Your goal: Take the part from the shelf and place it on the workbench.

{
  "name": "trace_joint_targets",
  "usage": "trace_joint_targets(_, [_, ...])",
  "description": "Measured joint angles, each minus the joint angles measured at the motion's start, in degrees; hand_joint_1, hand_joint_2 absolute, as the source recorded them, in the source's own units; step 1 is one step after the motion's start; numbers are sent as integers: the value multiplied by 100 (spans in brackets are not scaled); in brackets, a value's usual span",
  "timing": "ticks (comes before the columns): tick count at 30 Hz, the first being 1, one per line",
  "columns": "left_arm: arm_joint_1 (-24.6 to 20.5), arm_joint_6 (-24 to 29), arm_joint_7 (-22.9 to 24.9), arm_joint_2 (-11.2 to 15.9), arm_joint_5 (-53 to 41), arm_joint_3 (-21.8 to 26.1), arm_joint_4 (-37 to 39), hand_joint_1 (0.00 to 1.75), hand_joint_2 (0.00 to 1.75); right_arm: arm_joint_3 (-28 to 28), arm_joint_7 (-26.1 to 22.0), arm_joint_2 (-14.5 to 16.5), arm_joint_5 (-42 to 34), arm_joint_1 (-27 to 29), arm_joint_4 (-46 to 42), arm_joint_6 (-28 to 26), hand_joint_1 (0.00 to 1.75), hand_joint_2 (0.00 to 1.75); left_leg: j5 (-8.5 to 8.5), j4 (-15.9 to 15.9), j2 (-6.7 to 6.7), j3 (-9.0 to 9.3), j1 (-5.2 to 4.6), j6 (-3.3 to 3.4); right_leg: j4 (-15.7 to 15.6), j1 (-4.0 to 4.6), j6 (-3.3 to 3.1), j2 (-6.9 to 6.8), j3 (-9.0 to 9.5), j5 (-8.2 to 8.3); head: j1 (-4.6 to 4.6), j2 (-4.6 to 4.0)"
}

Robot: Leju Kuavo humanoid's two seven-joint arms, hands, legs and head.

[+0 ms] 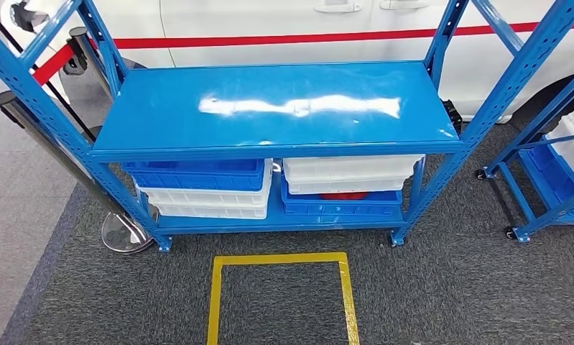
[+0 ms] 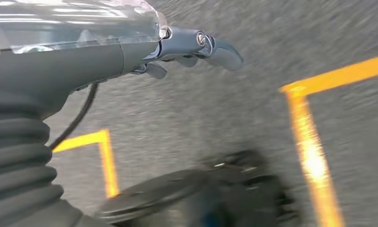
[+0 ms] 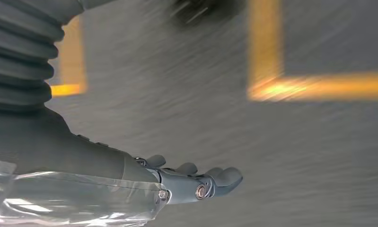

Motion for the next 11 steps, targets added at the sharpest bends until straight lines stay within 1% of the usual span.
trace_joint_targets(2, [30, -98, 86, 92, -170, 76, 26, 0, 175, -259, 452, 134, 218, -100, 562, -112, 0, 175, 0, 0, 0, 2, 0, 0, 0, 0, 0, -1, 3, 0, 0, 0])
trace_joint_targets(5, [51, -84, 233, 227, -631, 201, 88, 0, 175, -650, 920, 354, 729, -138, 964, 9, 0, 175, 0, 1, 0, 5, -1, 0, 0, 0, 0, 0, 4, 0, 0, 0])
trace_joint_targets(7, [56, -102, 334, 271, -917, 280, 93, 0, 175, -885, 1029, 479, 1114, -142, 1055, 173, 0, 175, 0, 0, 0, 6, -2, -1, 0, 0, 0, 0, 5, 0, 0, 0])
trace_joint_targets(11, [53, -165, 417, 266, -1247, 440, 91, 0, 175, -1340, 1010, 646, 1645, -190, 1167, 433, 0, 175, 3, 0, 0, 10, -2, -5, 0, -1, 0, 1, 10, 0, 0, 0])
